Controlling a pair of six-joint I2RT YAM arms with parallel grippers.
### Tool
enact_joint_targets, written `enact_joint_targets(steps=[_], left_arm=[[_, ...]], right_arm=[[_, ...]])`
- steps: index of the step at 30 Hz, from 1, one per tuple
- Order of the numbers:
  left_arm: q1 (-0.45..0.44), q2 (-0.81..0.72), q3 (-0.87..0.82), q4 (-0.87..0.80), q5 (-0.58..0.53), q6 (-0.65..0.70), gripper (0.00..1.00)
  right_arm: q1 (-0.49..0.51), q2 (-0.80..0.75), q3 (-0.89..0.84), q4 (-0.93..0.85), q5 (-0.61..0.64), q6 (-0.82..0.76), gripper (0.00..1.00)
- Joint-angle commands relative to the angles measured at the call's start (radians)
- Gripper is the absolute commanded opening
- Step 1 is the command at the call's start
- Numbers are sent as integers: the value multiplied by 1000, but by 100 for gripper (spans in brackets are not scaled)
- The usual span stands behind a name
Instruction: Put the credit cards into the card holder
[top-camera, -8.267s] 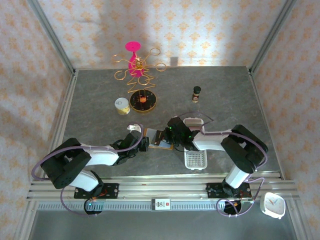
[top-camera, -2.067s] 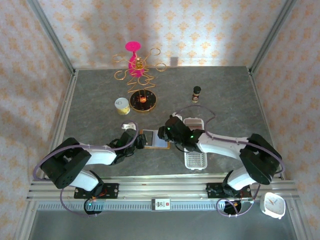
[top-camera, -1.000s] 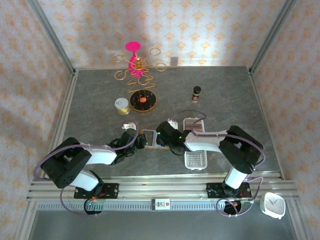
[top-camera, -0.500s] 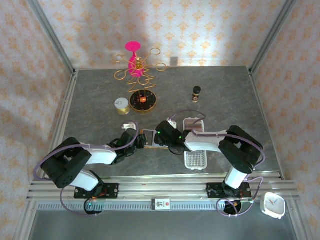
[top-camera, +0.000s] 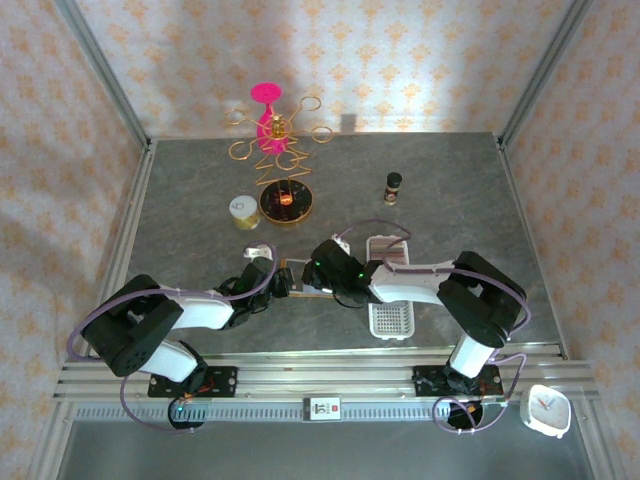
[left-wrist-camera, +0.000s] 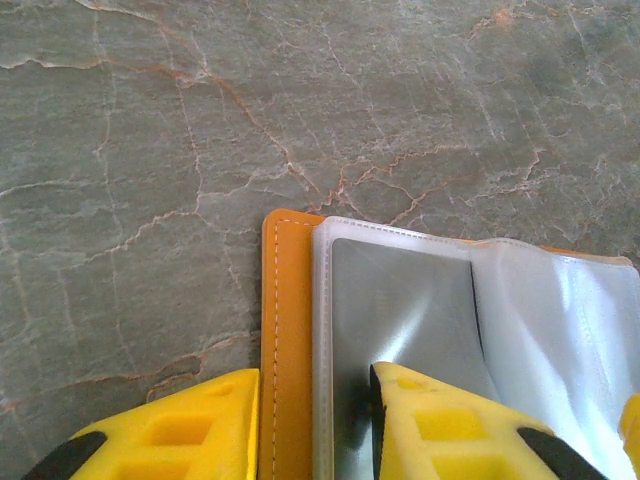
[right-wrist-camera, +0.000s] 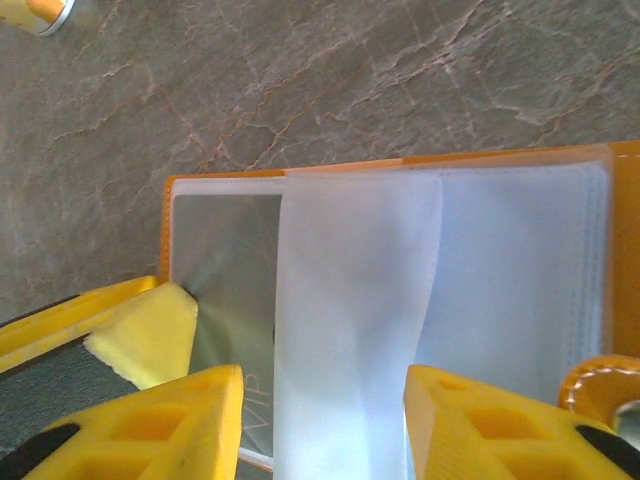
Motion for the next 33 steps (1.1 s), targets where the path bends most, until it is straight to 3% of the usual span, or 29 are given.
enact_joint_targets(steps=[1, 10, 27, 30, 33], left_arm=[[-11, 18, 2, -70, 18, 15, 31], [-12, 17, 2, -69, 14, 14, 30], [-10, -23, -26, -42, -3, -20, 31], [-9, -40, -42, -27, -13, -24, 31], [-9, -35, -37, -33, -10, -23, 31]], right_arm=[[5, -19, -18, 52, -13, 26, 47], [5, 34, -4, 114, -57, 52, 47], [8, 67, -50, 408, -97, 154, 47], [12, 61, -38, 369, -69, 138, 48], [21, 17, -11, 232, 41, 96, 48]])
